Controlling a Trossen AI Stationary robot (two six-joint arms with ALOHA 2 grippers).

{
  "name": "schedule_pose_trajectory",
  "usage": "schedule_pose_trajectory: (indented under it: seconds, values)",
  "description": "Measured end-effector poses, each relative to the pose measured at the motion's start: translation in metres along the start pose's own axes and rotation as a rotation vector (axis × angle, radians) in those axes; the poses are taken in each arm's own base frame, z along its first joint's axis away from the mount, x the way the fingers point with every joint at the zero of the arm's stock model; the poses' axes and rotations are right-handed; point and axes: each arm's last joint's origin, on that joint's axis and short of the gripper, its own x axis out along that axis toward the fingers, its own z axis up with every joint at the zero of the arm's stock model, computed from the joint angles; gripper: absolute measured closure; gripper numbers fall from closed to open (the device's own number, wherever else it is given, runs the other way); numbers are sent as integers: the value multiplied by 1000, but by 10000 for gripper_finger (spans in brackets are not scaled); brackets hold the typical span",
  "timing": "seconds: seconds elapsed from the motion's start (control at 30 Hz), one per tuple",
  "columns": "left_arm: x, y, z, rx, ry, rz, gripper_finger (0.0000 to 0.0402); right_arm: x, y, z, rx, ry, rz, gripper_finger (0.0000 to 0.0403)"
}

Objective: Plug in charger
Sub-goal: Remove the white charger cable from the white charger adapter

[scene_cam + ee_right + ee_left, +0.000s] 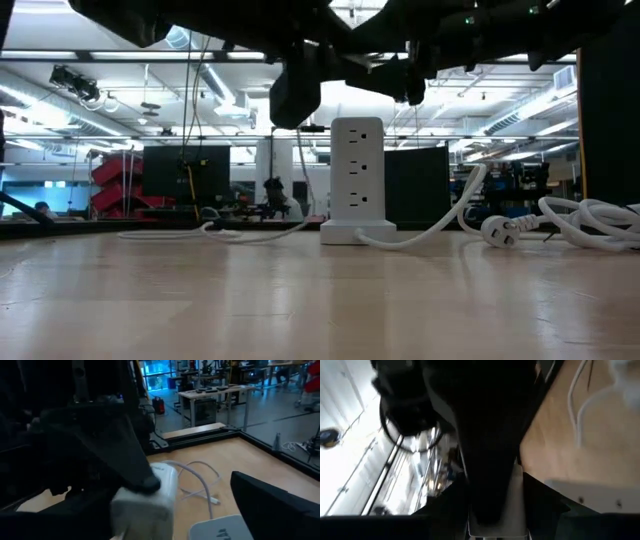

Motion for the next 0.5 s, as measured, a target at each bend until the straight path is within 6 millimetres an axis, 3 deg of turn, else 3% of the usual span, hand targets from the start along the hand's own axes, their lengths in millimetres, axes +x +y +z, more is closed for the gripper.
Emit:
schedule_pose_trajectory:
  seconds: [0.27, 0.5]
  values:
    - [-10, 1, 7, -26, -28, 13, 270, 0, 2, 1, 27, 1, 60, 198]
    - [-10, 4, 10, -88, -127, 14, 270, 0, 4, 1, 29, 4, 97, 236]
